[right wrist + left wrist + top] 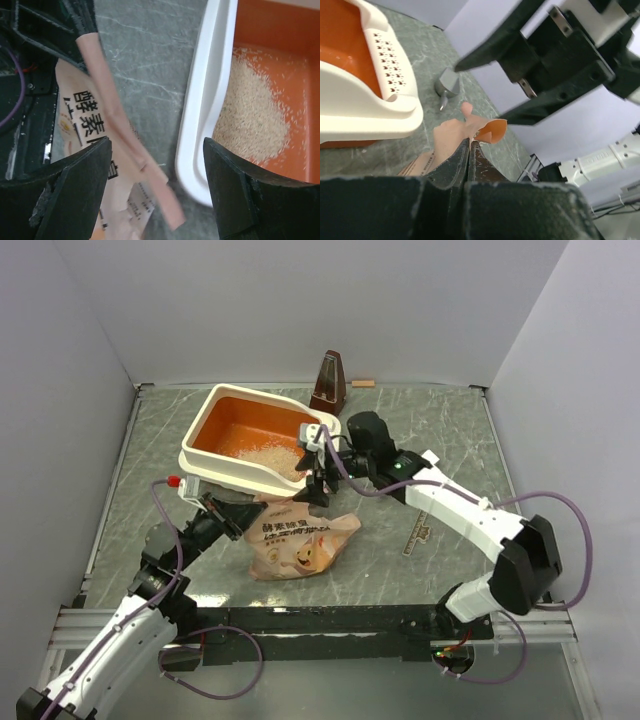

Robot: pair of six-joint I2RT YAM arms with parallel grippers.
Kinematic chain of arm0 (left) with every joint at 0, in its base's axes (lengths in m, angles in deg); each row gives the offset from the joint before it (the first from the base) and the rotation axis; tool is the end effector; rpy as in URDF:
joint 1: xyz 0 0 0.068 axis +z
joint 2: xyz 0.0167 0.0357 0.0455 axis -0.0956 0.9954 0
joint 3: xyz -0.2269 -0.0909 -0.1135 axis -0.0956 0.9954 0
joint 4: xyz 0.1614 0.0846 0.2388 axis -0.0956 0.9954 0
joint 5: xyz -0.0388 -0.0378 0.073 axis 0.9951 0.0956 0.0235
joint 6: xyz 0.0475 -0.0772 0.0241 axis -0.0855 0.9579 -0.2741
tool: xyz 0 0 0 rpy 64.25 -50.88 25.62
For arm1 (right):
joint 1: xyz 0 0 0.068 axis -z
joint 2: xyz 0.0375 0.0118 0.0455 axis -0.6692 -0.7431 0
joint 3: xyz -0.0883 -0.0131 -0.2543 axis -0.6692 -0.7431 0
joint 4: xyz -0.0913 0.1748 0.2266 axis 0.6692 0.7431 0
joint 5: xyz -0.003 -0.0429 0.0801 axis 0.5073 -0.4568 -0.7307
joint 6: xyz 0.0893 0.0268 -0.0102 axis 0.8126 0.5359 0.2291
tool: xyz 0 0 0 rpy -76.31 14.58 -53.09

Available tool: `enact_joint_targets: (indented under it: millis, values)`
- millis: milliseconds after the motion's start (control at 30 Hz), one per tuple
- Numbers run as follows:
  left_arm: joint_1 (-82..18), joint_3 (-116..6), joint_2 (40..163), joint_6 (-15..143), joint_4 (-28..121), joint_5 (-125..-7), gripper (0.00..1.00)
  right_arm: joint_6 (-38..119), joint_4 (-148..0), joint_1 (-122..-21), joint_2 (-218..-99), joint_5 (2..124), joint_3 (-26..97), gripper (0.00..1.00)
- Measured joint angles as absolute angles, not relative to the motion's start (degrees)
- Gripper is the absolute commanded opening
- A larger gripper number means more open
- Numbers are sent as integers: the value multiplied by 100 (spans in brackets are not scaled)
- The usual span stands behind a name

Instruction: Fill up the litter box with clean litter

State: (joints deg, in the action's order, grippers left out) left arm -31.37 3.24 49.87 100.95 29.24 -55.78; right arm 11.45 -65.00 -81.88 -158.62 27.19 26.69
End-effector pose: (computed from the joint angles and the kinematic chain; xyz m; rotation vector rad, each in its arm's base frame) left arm 0.1924 -0.1229 0.2522 -0.0179 1.5541 -1.2778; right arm 0.2671 0.2985 0.3021 -1.4167 1.3923 0.9447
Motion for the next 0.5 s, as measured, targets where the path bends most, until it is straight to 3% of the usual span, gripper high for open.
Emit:
enact_joint_targets:
  millis: [200, 500]
  values:
    - [-3120, 486, 4716, 9975, 2817, -5333, 1, 122, -5652, -8188, -16704, 1924, 3655, 79]
    - [-3107, 486, 4756, 9850, 2753, -5222, 1, -682, -4463, -8252, -16955, 1076, 3941, 78]
